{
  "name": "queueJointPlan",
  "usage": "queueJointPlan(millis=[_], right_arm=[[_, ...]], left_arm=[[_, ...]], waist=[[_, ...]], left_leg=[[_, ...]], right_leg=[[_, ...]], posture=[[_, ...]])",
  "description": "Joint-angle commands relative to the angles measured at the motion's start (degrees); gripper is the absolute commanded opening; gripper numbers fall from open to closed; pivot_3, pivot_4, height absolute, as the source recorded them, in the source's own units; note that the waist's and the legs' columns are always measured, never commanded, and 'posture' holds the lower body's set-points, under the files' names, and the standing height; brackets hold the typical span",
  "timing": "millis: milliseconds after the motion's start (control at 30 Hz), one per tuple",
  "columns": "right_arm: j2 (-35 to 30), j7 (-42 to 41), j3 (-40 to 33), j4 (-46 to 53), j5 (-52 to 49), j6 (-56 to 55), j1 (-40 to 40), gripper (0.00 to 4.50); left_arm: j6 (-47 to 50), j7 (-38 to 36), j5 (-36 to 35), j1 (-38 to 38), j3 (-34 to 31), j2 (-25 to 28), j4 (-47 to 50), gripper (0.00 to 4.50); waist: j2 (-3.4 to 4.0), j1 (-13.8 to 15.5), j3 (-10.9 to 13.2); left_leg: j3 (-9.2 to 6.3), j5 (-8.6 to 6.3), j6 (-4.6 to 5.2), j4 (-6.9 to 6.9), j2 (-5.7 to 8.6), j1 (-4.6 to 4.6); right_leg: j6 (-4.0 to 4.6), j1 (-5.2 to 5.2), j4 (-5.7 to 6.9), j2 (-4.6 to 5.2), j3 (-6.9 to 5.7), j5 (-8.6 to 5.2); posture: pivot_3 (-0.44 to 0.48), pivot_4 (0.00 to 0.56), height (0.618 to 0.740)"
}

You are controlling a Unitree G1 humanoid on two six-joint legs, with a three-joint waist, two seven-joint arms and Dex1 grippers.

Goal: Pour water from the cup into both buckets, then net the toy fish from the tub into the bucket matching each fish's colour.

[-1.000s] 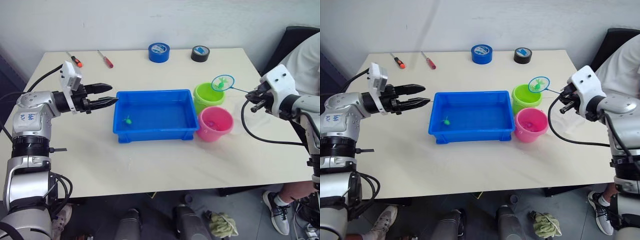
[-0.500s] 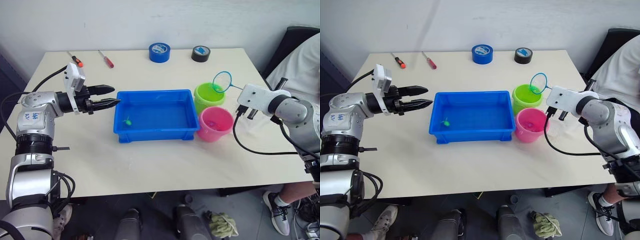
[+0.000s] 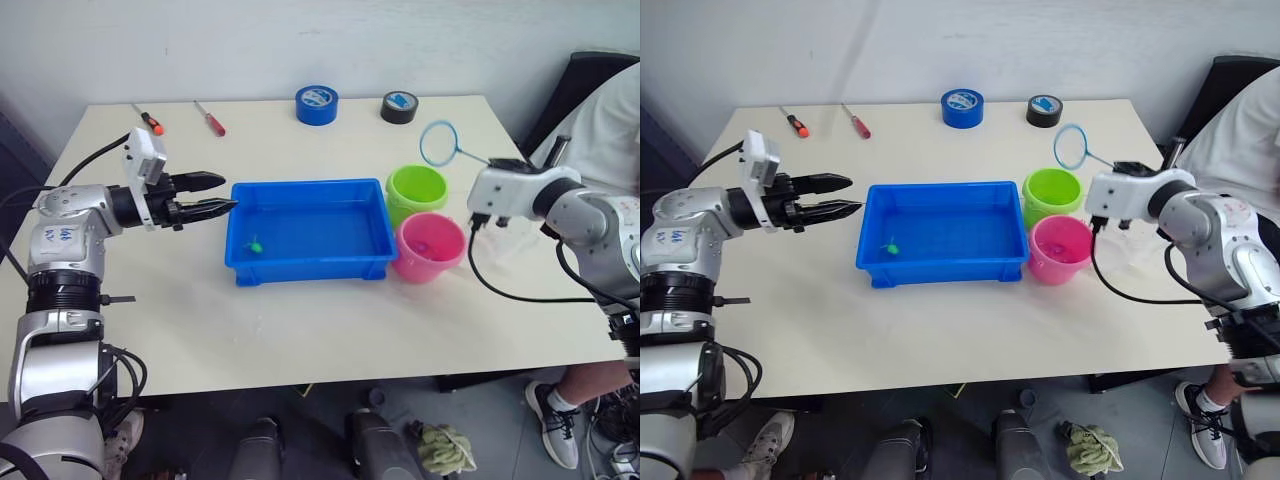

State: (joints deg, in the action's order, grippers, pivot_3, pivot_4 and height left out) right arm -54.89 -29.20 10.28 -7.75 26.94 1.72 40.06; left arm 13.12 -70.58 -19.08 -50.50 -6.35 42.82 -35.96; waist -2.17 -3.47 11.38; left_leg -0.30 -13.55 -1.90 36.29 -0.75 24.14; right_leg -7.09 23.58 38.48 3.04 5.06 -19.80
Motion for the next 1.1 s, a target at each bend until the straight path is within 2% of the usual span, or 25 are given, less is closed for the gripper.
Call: queueJointPlan(millis=[33, 200, 333, 433, 733, 1100], right_arm=[[4.61, -8.97, -4.90, 8.32, -11.48, 8.65, 4.69, 0.00], [8.89, -18.84, -1.75, 14.19, -20.00, 16.38, 4.04, 0.00], [14.09, -23.48, 3.34, 15.10, -22.30, 23.03, 4.06, 0.00], [19.55, -22.34, 8.79, 10.19, -19.40, 25.01, 6.52, 0.00], [26.16, -22.67, 16.33, 3.55, -15.24, 26.22, 11.30, 0.00], [31.96, -25.07, 20.99, 4.75, -14.21, 28.51, 12.30, 0.00]], left_arm=[[0.42, -0.51, -0.64, 1.49, -3.25, 4.68, 2.02, 3.03], [2.12, -1.24, -1.44, 5.39, -5.20, 8.12, 4.21, 3.03], [3.60, -0.82, -2.41, 9.41, -6.94, 9.83, 7.18, 3.03], [4.40, -0.09, -2.91, 11.18, -8.06, 10.10, 9.06, 3.03], [6.81, 2.06, -4.61, 15.73, -10.17, 10.08, 14.78, 3.03], [8.56, 3.71, -6.05, 19.05, -11.30, 10.01, 18.94, 3.03]], waist=[[0.00, -0.04, 0.00], [0.01, -0.22, 0.00], [0.00, -0.10, 0.00], [0.00, 0.30, 0.00], [-0.01, 0.24, -0.01], [-0.02, -0.10, -0.01]], left_leg=[[-0.01, 0.00, 0.00, 0.00, 0.00, -0.01], [-0.08, 0.02, -0.03, 0.01, -0.08, -0.06], [-0.30, 0.01, -0.05, 0.02, -0.21, -0.06], [-0.31, 0.01, -0.05, 0.11, -0.20, -0.02], [-0.34, 0.01, -0.04, 0.17, -0.08, 0.02], [-0.37, 0.01, -0.04, 0.15, -0.08, 0.01]], right_leg=[[0.00, 0.01, 0.02, -0.01, 0.02, 0.00], [0.00, -0.01, 0.06, -0.13, 0.01, 0.00], [0.01, -0.04, 0.08, -0.28, -0.05, 0.00], [0.02, -0.05, 0.10, -0.15, -0.06, 0.00], [0.02, -0.01, 0.19, 0.11, -0.16, -0.01], [0.02, 0.01, 0.22, 0.19, -0.20, -0.01]], posture=[[0.000, 0.150, 0.734], [0.000, 0.150, 0.734], [0.000, 0.150, 0.734], [0.000, 0.150, 0.734], [0.000, 0.150, 0.734], [0.000, 0.150, 0.734]])
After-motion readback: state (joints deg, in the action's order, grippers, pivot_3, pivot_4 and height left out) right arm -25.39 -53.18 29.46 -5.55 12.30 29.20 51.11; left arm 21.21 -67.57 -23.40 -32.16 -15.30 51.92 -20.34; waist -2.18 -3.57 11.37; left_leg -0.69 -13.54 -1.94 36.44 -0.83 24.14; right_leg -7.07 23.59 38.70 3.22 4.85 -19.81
